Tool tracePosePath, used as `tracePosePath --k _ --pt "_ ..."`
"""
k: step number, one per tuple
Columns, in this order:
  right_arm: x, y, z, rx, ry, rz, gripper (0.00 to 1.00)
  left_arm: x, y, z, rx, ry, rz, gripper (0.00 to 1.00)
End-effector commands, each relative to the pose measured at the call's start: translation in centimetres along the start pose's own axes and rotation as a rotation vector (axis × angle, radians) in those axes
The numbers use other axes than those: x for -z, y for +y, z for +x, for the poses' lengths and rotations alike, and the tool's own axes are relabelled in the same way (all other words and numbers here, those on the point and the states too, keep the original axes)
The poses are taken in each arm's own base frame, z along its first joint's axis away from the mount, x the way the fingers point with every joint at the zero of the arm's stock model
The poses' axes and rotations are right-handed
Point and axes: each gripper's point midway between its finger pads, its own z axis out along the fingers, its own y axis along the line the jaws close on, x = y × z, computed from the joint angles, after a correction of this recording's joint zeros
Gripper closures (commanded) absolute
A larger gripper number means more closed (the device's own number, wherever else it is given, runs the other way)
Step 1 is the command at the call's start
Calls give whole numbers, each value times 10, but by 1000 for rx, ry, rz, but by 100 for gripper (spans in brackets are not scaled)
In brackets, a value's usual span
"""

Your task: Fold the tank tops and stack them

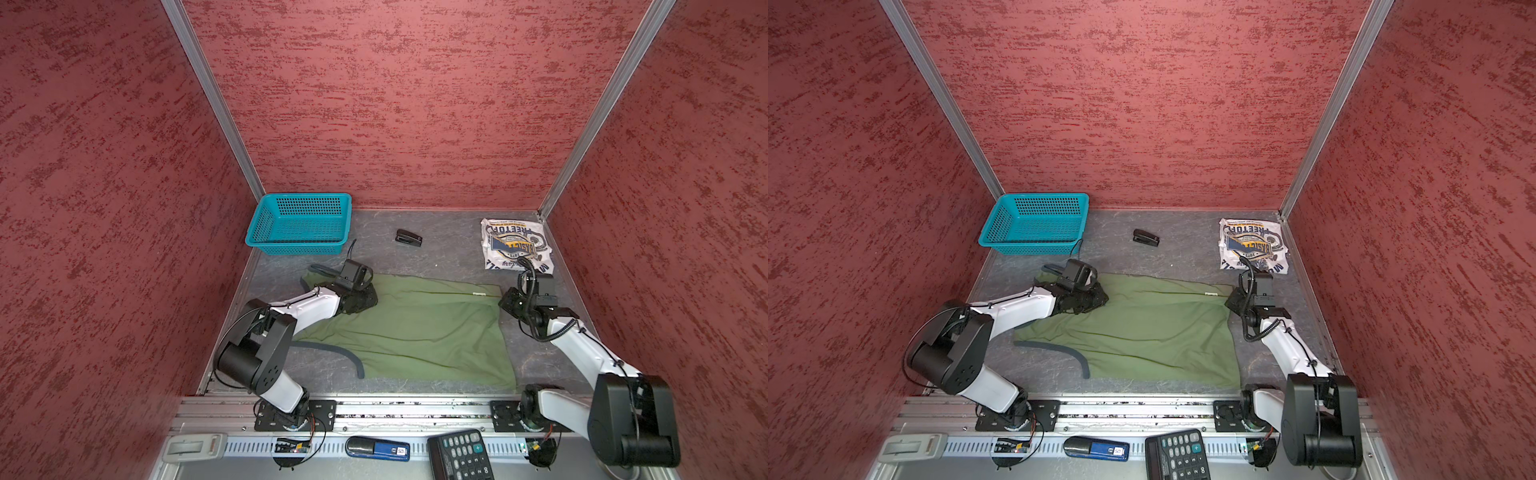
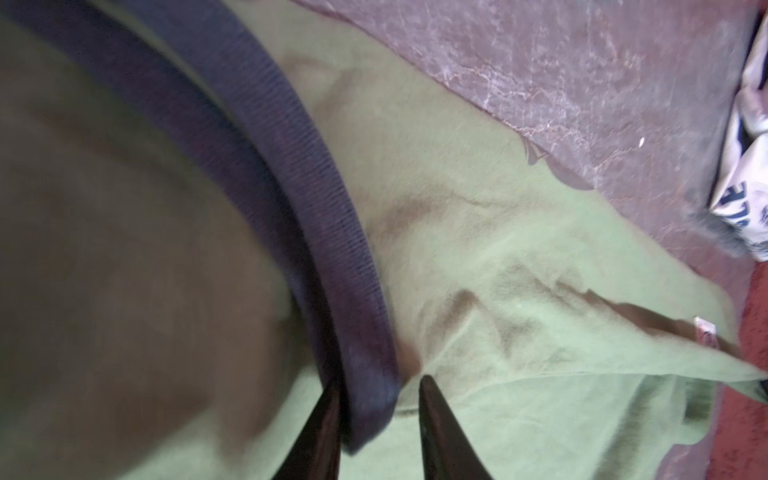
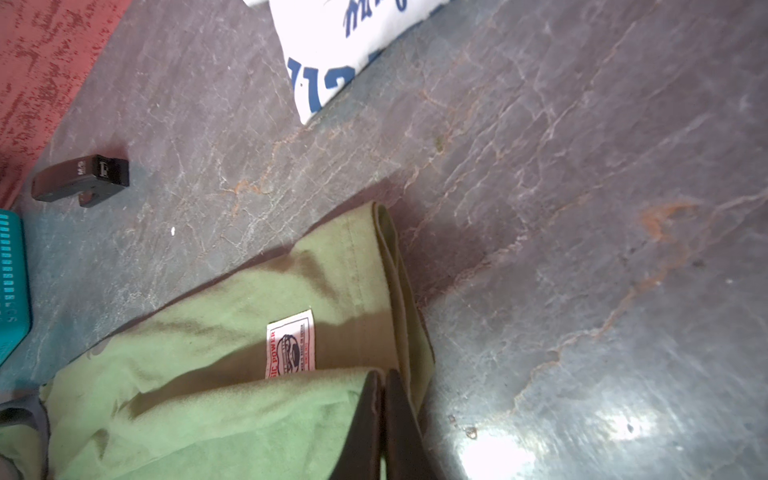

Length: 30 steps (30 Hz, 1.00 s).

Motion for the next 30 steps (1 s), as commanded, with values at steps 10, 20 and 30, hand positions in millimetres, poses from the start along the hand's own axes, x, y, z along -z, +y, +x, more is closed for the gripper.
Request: tracePosePath --k 10,20,30 --pt "13 -4 -15 3 -69 39 93 24 -10 -13 -41 -83 26 100" --pt "6 -20 9 -45 -18 62 84 23 8 10 -18 -37 0 94" --pt "47 0 -28 -13 -121 65 36 69 -3 -31 -59 -176 -94 46"
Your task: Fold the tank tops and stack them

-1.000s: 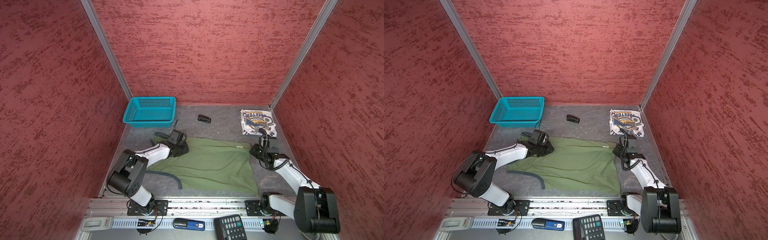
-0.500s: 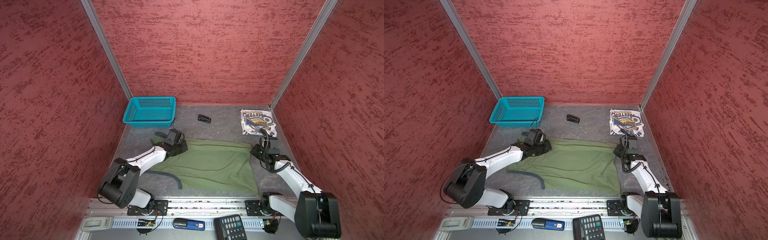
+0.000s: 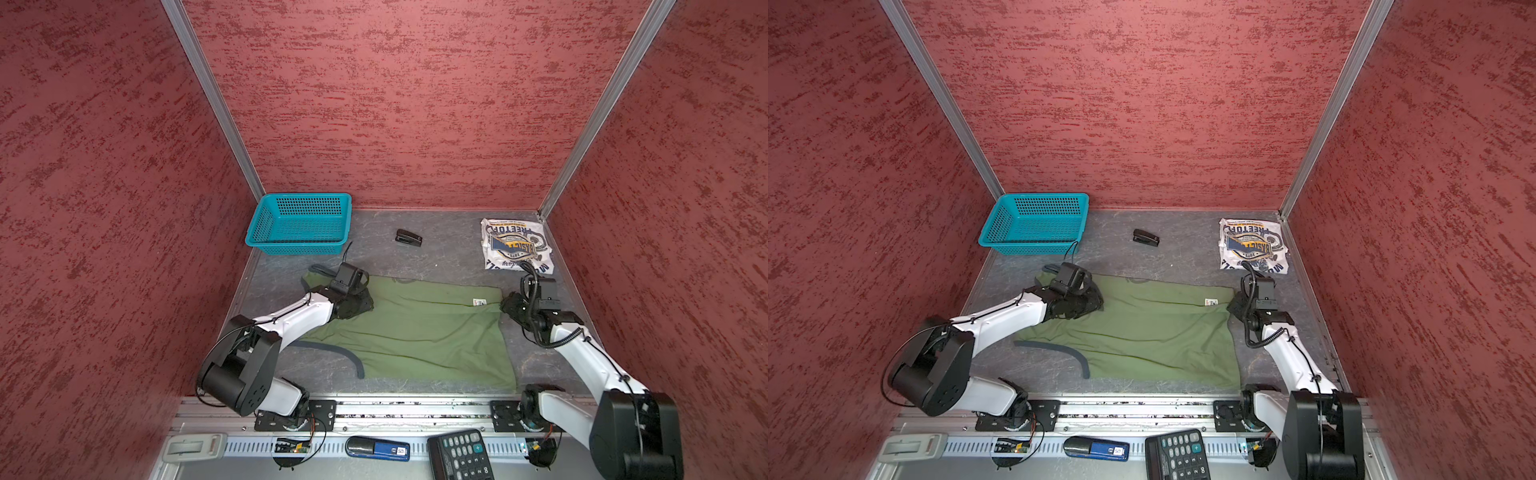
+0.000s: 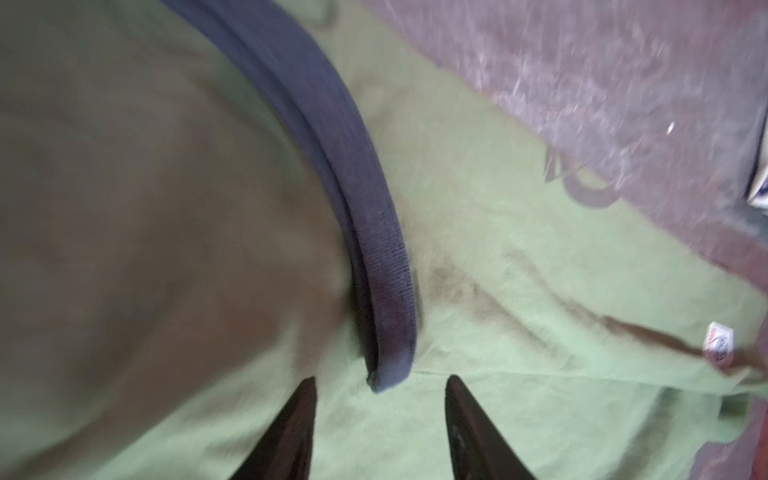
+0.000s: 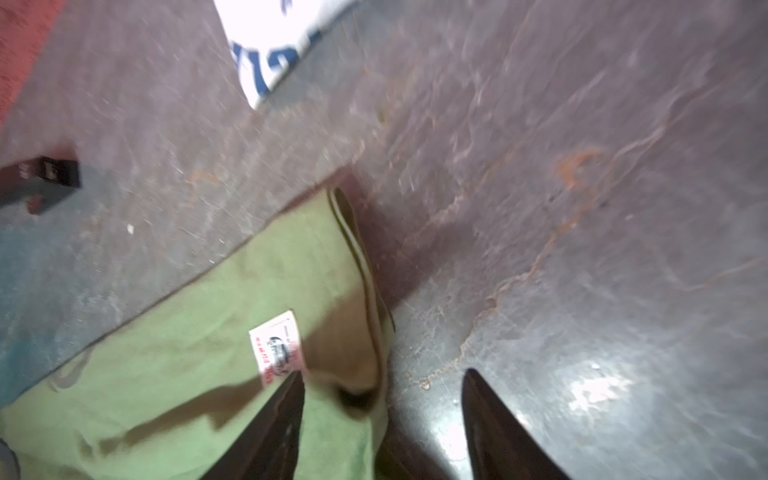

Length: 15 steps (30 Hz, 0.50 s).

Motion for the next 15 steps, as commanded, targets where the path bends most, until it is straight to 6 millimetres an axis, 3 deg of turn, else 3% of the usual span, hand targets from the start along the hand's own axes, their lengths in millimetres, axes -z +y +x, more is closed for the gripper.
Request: tracePosePath --k 1,5,9,15 --pt "29 18 -33 17 -110 -33 36 37 -19 -39 -43 -138 -3 46" --pt "38 50 -39 37 -93 -126 36 29 -52 -47 -76 -104 73 45" --pt "19 88 -23 92 -1 -203 36 -6 -72 -42 -105 -9 73 45" --pt "-28 88 8 64 141 -192 36 -53 -61 -34 -71 70 27 45"
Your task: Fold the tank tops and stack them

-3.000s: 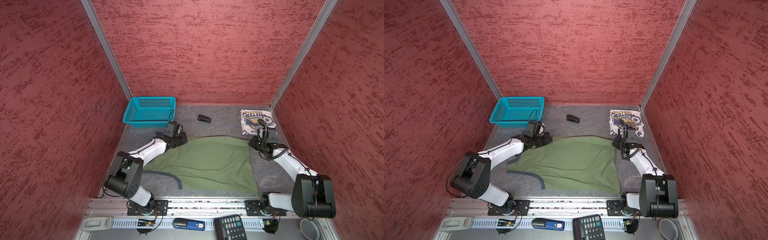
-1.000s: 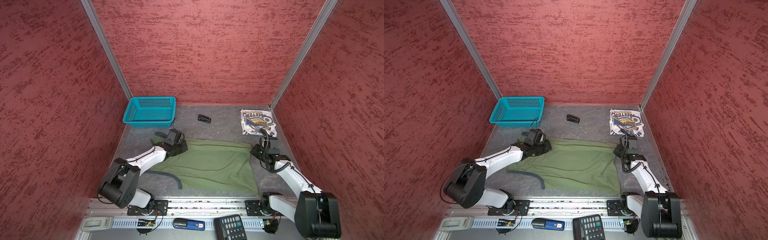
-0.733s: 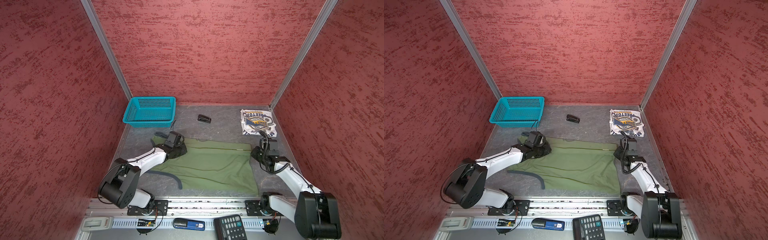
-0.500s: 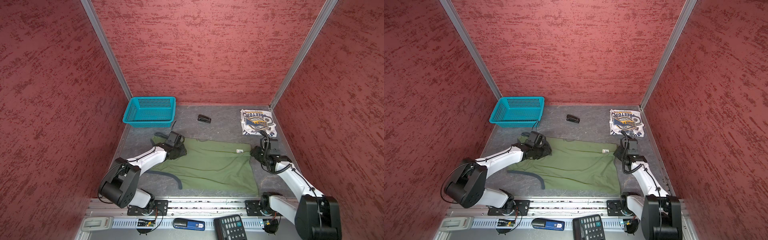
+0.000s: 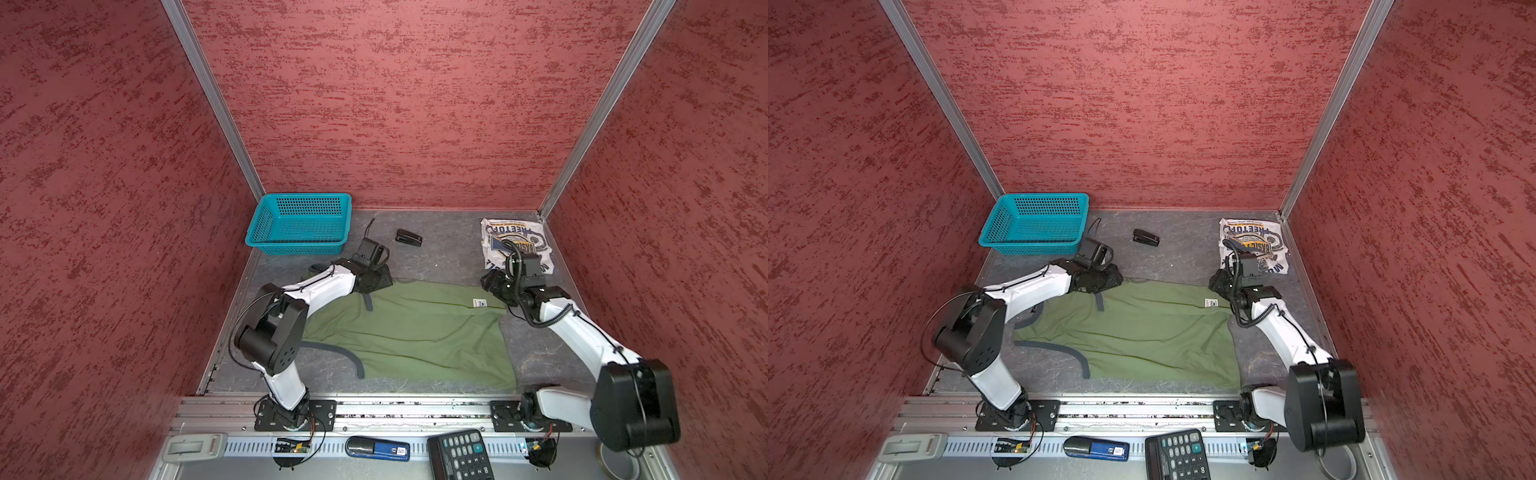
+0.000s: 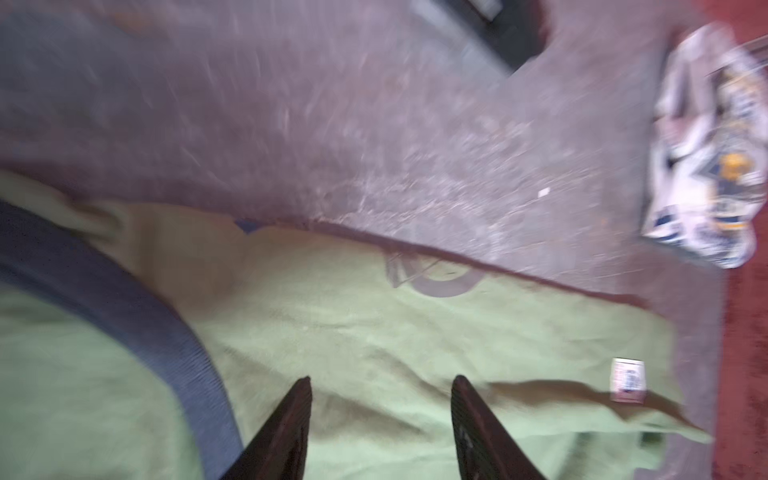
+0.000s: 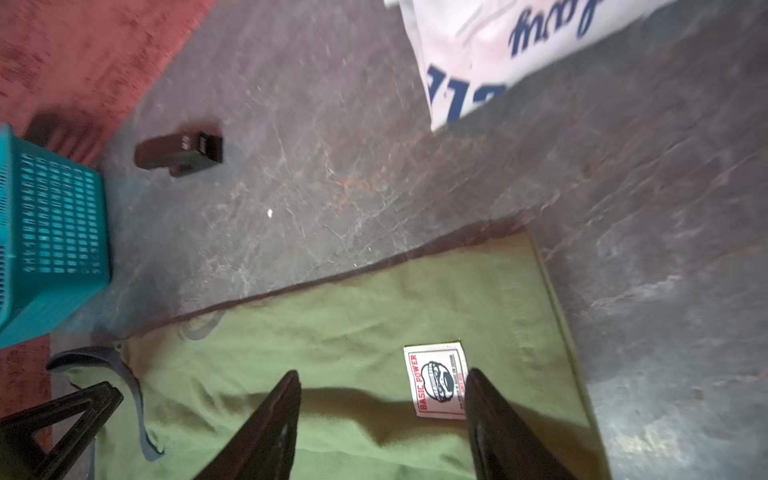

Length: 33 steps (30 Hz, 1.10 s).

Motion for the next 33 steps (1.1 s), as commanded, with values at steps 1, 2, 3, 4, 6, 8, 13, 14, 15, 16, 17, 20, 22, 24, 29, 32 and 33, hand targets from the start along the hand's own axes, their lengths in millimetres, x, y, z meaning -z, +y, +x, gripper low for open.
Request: tracePosePath --k 1,2,3,4,6,8,13,14,15,16,17,20,22,24,29,32,33 --pt "-17 0 12 -48 50 -38 36 -12 6 3 8 37 -2 45" --pt "-24 -3 19 -59 72 -33 36 -17 11 5 19 44 -8 45" --pt "-30 -8 25 -68 93 -22 36 -20 17 8 30 50 -18 45" --pt "-34 -13 29 -74 105 -8 36 -22 21 11 38 55 -25 45" --pt "-42 -28 35 -84 124 41 36 -25 31 20 66 63 -41 45" --pt "-50 -46 37 -105 141 88 35 -26 38 32 96 65 -59 44" --pt "-71 -71 28 -139 161 146 36 -22 52 70 177 58 -69 43" --pt "-75 -71 23 -143 158 148 36 -20 53 77 191 61 -63 43" --pt "-79 -73 18 -147 152 159 36 -17 50 83 194 61 -56 43" --pt "-81 -75 12 -149 142 169 36 -14 48 87 190 61 -52 43" --pt "-84 -77 5 -149 128 181 36 -9 44 88 186 52 -45 43" --pt "-86 -74 -10 -145 102 182 36 14 43 77 186 6 -45 40" --pt "-85 -67 -15 -139 92 154 36 35 55 57 208 -58 -71 37" --pt "-82 -63 -17 -134 84 133 36 58 78 33 257 -132 -104 35" --pt "-75 -60 -7 -125 91 93 36 96 141 -19 431 -272 -148 33" --pt "-73 -62 0 -123 98 89 36 99 166 -29 519 -279 -160 33" --pt "-72 -63 2 -121 99 89 36 100 171 -30 539 -278 -166 33"
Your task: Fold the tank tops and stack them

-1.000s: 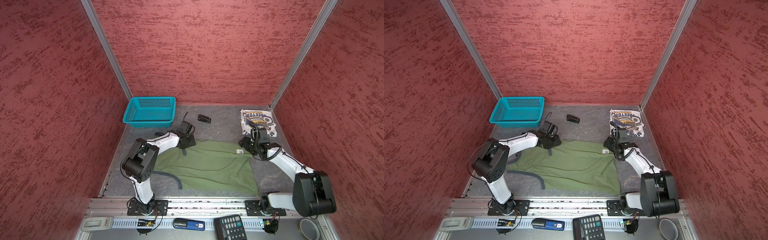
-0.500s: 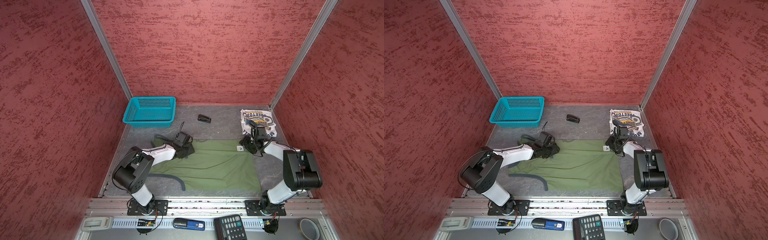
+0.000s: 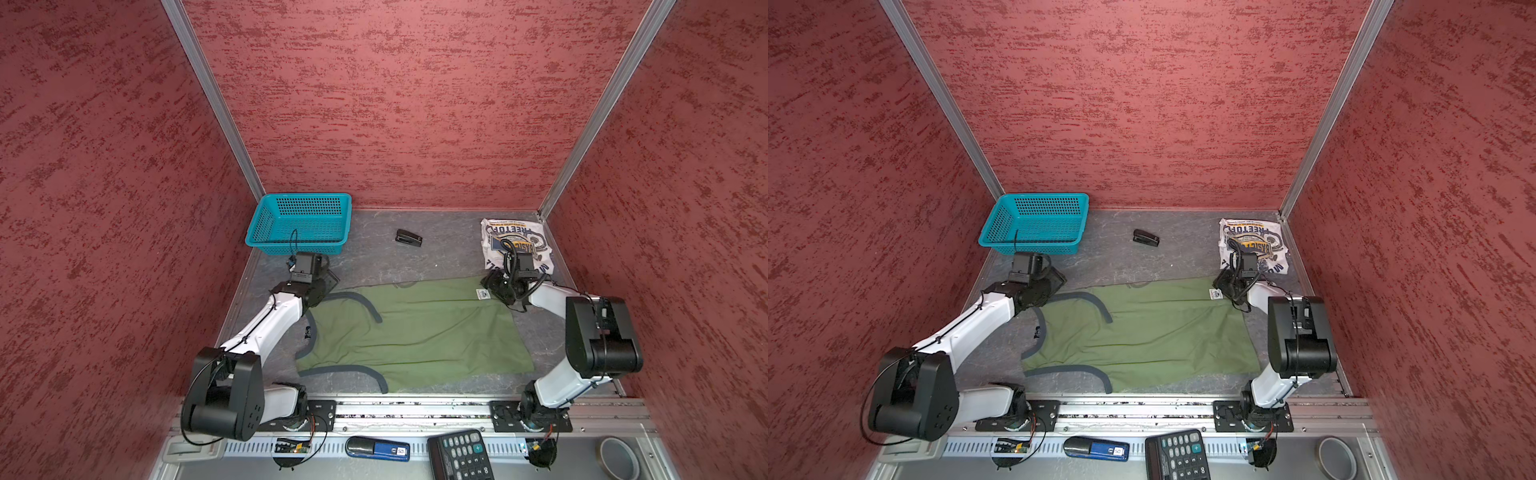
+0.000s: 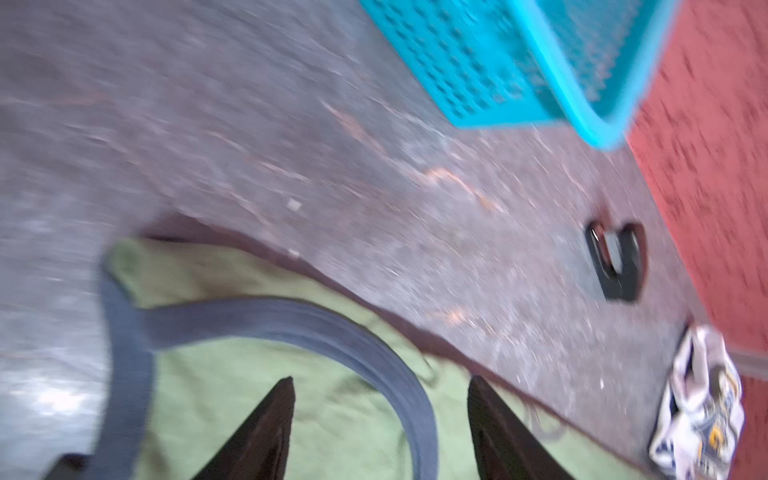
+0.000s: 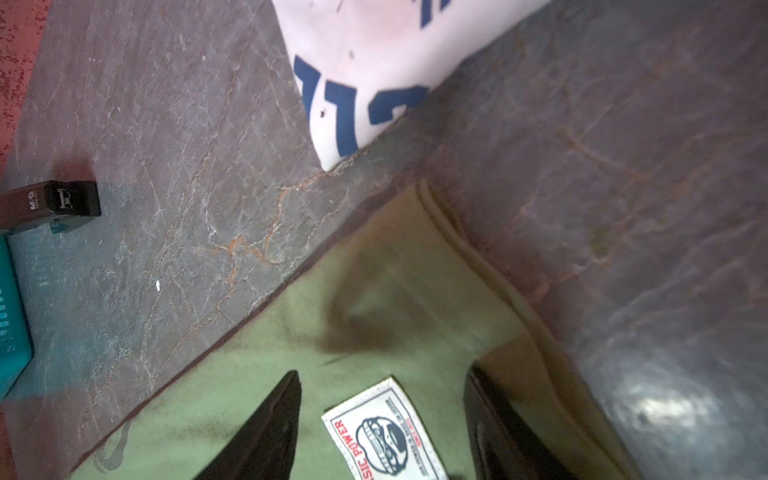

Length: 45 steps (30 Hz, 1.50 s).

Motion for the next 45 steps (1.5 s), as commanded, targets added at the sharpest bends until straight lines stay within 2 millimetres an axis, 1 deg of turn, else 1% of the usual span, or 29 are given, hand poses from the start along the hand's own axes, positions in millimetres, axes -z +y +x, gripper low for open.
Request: tracePosePath --k 1,7,11,14,17,21,23,26,27,28,31,34,37,38,40,42,43,44,45 --pt "0 -17 17 -8 42 39 36 -4 17 0 23 46 -50 33" --pt "-1 -17 20 -6 46 31 35 -19 50 4 77 77 -156 33" --pt "-3 -16 20 -7 54 23 35 -30 64 0 103 75 -180 35" --pt "-4 -17 21 -7 57 24 35 -37 69 -4 111 71 -189 36" --pt "-4 -18 21 -7 55 31 35 -45 72 -6 117 79 -194 44" --pt "-3 -20 21 -6 51 41 35 -51 71 -9 122 76 -179 61" --pt "-1 -20 20 -4 46 46 35 -49 68 -13 113 63 -165 70" --pt "1 -20 18 -3 38 54 35 -43 59 -23 87 35 -141 83" --pt "1 -20 17 -3 35 56 35 -38 56 -27 77 18 -128 87" --pt "2 -21 16 -3 31 61 35 -32 53 -32 72 -7 -114 88" --pt "4 -24 15 -4 19 82 35 -14 52 -40 78 -92 -73 88" --pt "3 -30 16 -8 20 103 35 -10 62 -38 116 -101 -67 89" --pt "1 -31 18 -12 26 105 35 -18 78 -27 155 -64 -78 89" --pt "1 -31 18 -12 26 103 35 -23 84 -24 167 -48 -88 87" --pt "1 -30 19 -14 30 98 35 -32 94 -18 195 -11 -105 81" --pt "1 -28 19 -13 31 87 35 -40 95 -18 210 20 -90 79" --pt "2 -26 18 -12 30 79 35 -43 95 -17 210 34 -83 76" --pt "3 -23 18 -9 31 69 35 -44 92 -18 205 43 -73 72" --pt "5 -21 16 -5 29 57 35 -43 89 -20 192 45 -66 65"
